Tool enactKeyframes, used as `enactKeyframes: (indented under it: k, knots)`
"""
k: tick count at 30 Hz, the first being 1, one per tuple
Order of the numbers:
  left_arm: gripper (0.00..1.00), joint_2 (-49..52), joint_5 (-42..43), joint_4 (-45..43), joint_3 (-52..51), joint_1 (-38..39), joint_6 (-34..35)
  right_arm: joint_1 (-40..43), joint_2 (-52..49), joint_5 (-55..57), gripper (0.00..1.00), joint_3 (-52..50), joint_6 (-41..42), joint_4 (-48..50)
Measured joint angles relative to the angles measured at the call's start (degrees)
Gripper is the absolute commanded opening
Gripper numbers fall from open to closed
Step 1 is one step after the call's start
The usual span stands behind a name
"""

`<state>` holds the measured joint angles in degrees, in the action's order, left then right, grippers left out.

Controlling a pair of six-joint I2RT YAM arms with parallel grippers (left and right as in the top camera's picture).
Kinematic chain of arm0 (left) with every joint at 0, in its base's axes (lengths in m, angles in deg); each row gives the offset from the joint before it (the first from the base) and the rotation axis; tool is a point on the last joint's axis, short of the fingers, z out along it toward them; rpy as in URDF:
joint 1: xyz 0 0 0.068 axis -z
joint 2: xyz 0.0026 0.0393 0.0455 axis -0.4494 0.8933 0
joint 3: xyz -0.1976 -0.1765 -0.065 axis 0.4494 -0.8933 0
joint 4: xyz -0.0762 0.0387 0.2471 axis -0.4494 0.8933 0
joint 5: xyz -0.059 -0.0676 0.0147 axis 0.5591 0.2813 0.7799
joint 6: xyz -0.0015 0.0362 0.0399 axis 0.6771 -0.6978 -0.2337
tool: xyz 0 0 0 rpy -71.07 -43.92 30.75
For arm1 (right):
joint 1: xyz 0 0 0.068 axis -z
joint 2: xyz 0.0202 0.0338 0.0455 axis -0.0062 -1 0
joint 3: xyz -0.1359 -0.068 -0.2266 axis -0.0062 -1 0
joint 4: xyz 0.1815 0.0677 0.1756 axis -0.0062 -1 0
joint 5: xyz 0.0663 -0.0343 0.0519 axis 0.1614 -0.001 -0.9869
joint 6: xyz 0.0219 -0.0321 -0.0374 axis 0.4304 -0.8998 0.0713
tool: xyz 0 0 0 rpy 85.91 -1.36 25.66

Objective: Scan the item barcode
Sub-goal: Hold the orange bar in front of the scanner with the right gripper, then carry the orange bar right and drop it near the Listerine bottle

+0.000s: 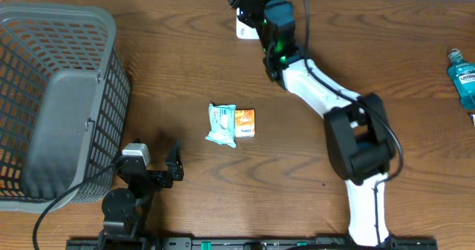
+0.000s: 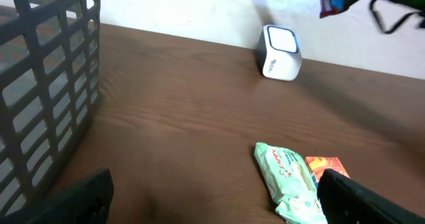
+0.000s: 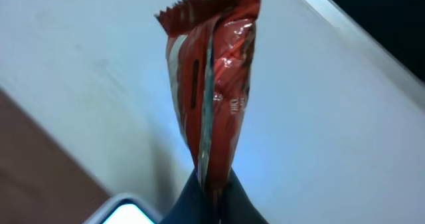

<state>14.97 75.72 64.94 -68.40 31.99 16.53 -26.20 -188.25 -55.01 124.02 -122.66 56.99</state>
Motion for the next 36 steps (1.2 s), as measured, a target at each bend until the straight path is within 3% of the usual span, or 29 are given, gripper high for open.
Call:
enactKeyframes:
  k: [9,22,28,36]
  knots:
    - [0.98,0.00,0.00,0.00,0.00,0.00,0.00,0.15,-14.08,0.92,0.01,15.45,-5.70,-2.82]
    - [0.98,0.00,0.00,0.00,0.00,0.00,0.00,1.05,-14.64,-1.25,0.01,17.22,-7.17,-9.92]
    - [0.98,0.00,0.00,0.00,0.00,0.02,0.00,1.75,-13.60,2.69,0.01,17.27,-10.95,-20.04]
    - [0.98,0.00,0.00,0.00,0.00,0.02,0.00,7.37,-2.75,11.78,0.01,17.53,-15.30,-44.96]
